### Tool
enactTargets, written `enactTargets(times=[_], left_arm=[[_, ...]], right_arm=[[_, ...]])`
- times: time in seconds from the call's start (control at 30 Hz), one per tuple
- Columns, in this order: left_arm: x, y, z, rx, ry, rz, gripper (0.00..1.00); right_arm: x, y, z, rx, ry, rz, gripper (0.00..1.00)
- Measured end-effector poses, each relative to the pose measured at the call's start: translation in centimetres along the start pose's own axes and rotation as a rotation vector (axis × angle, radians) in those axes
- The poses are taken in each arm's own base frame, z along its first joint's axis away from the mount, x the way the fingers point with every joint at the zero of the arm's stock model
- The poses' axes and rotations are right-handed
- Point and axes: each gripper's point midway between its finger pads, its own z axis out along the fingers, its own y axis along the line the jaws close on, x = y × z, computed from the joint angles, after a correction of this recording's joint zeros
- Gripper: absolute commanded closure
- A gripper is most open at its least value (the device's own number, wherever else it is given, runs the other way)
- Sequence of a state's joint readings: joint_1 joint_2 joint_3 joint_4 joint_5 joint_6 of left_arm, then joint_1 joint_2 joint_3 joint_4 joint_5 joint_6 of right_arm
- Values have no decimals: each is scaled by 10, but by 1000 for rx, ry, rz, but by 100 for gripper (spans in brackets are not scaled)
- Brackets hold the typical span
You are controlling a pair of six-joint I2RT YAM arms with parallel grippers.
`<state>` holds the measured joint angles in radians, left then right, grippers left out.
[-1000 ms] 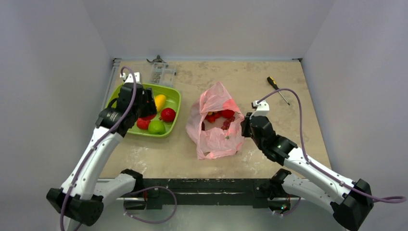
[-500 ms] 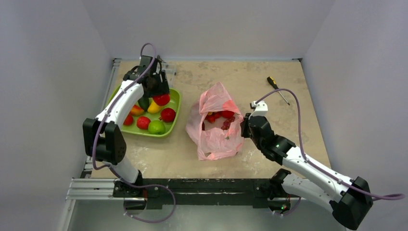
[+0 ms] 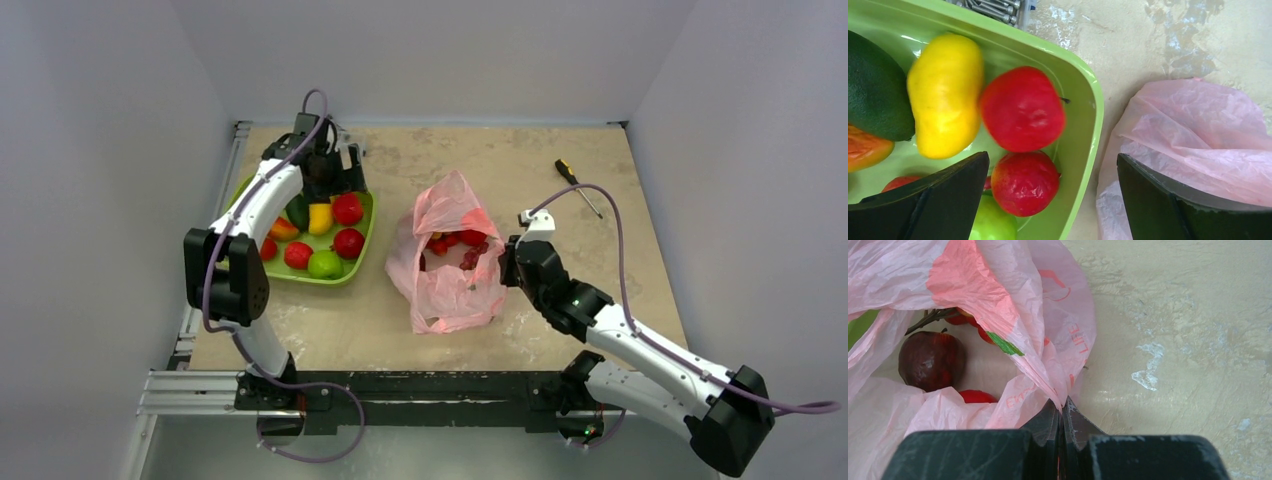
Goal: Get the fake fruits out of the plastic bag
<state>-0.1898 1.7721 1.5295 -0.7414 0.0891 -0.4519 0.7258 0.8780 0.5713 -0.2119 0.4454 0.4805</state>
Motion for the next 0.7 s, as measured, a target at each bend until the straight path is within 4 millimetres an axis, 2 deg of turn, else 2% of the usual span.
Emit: enactTargets(times=[0.07,0.17,0.27,0.43,0.5,0.57,0.63,0.7], left_arm=[[-1,-2,-4,14,-16,6,0],[-2,-3,-14,25,-38,23,8],[-4,-9,-27,62,-69,48,10],[12,-31,-60,209,-112,94,11],[26,-55,-79,281,-124,145,13],[43,-94,-101,387,-136,230,13],[68,-133,-121,507,-145,314,18],[100,-158,-137,602,-138,367,24]], right_arm=[[2,2,0,-9,8,-3,100],[8,4,3,-19,32,-12,100],[13,8,4,-37,54,-16,100],[19,18,2,-95,91,-10,100],[22,21,2,-112,106,-3,100],[26,25,1,-129,119,5,100],[33,27,0,-140,137,14,100],[38,27,-1,-141,154,23,100]])
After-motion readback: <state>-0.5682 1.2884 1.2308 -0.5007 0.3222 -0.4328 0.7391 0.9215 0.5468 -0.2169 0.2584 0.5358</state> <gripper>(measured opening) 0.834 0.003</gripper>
